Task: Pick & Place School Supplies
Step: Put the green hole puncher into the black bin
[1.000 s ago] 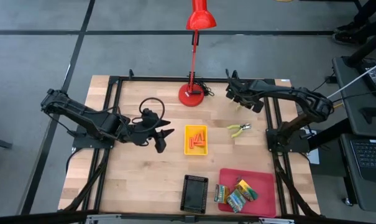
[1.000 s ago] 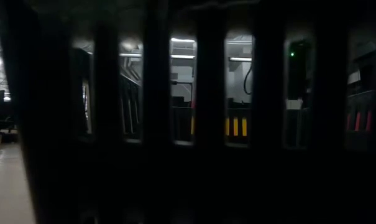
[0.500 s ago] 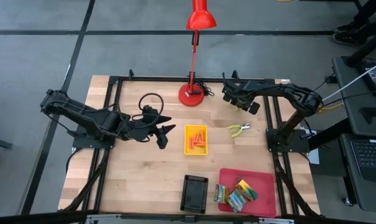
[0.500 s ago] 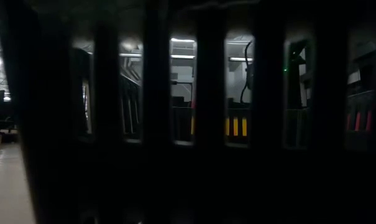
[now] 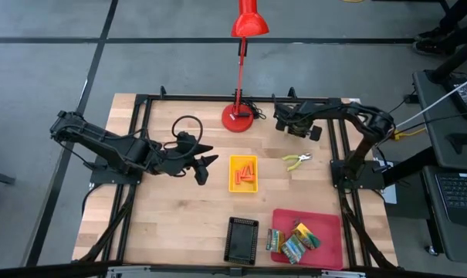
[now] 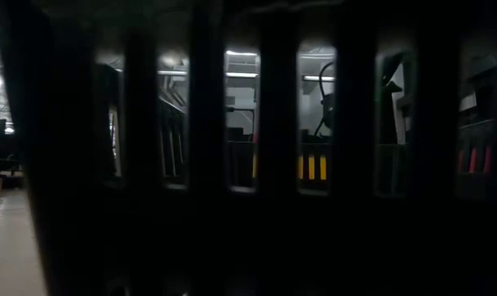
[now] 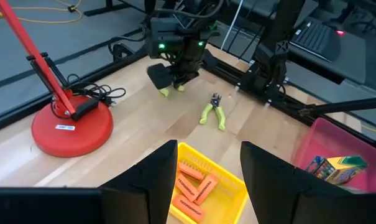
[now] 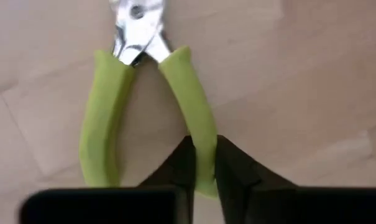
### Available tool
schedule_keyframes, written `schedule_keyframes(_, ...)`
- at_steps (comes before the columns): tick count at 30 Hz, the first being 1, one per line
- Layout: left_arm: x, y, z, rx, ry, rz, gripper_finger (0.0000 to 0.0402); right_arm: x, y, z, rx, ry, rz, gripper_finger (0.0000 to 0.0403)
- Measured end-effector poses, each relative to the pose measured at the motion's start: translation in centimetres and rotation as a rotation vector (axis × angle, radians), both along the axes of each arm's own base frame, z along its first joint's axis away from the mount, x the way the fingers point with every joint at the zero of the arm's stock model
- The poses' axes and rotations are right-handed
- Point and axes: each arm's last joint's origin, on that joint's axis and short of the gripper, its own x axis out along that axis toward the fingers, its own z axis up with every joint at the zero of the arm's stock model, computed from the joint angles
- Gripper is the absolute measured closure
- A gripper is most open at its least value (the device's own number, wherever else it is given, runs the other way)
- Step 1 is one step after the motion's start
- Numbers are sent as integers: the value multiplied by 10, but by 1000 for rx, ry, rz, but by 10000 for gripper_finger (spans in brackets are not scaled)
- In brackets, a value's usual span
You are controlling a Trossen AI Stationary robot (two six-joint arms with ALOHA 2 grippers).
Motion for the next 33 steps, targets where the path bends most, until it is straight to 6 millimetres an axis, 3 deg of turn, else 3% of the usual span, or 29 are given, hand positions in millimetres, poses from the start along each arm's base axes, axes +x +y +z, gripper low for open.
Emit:
schedule_keyframes(5, -3, -3, 2, -1, -10, -10, 229, 2, 16, 12, -6, -12, 30, 370)
schedule_keyframes(9, -8, -7, 5, 14, -23, 1, 229, 8, 41, 37, -60, -88, 102, 370)
schedule_keyframes(14, -16, -10, 9, 38, -36, 19, 229, 15, 104, 83, -79, -341, 276, 370)
schedule_keyframes(22, -40, -5, 15, 83, -12, 73, 229, 13, 243, 136, 152, -897, 771, 370)
schedule_keyframes(27, -51, 1, 19, 84, -7, 86, 229, 18, 296, 140, 302, -893, 938, 370)
schedule_keyframes(30, -56, 3, 20, 90, 4, 85, 229, 38, 324, 144, 342, -861, 1129, 370)
schedule_keyframes(33, -60, 5, 20, 99, 19, 88, 229, 58, 341, 137, 347, -670, 1320, 370)
